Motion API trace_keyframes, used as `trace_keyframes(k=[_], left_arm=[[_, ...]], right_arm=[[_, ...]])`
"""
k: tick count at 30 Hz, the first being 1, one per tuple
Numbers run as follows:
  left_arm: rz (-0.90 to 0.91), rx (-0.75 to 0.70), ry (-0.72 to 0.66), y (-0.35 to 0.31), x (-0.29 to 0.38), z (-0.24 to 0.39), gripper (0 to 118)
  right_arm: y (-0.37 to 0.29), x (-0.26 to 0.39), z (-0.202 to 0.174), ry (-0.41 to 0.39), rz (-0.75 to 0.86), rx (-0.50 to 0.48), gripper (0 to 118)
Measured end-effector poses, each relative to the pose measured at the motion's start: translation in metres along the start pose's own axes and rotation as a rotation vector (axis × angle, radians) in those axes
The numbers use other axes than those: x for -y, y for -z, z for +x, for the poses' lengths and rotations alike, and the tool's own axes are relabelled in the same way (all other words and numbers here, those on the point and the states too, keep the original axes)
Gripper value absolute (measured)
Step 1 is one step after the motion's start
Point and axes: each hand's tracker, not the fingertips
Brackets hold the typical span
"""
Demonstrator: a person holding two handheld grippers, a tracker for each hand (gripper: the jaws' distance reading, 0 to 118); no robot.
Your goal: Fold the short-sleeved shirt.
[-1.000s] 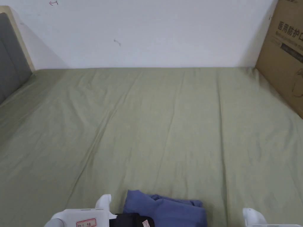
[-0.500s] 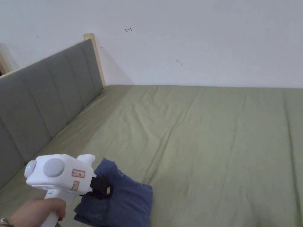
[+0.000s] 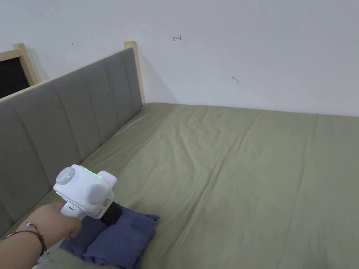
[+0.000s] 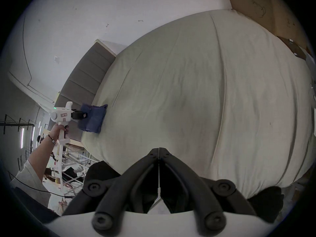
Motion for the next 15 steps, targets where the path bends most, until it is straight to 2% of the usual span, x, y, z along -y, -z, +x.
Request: trace_keyframes(k=[8,12,13,14,15], left_arm=[[0.049,-0.051,-0.075,-0.017,0.005,-0.015,103],[0.007,0.039,-0.104,-0.027,0.013,0.000,102],[-0.003,0.104,-0.126,-0.032,0.015,0.007,97],[0.003,0.147,-0.150,-0.037,0.016,0.013,73],[0.025,0.187,-0.192,-0.043,0.016,0.025,41]], right_arm=[[0.000,-0.003,0.003,0.001,0.015,-0.001,0],[-0.008,-0.006,0.004,0.004,0.035,-0.012,0],[-0.010,-0.007,0.004,-0.001,0.040,-0.012,0],[-0.011,-0.008,0.003,-0.005,0.046,-0.010,0],[-0.013,-0.008,0.002,-0.014,0.052,-0.008,0]])
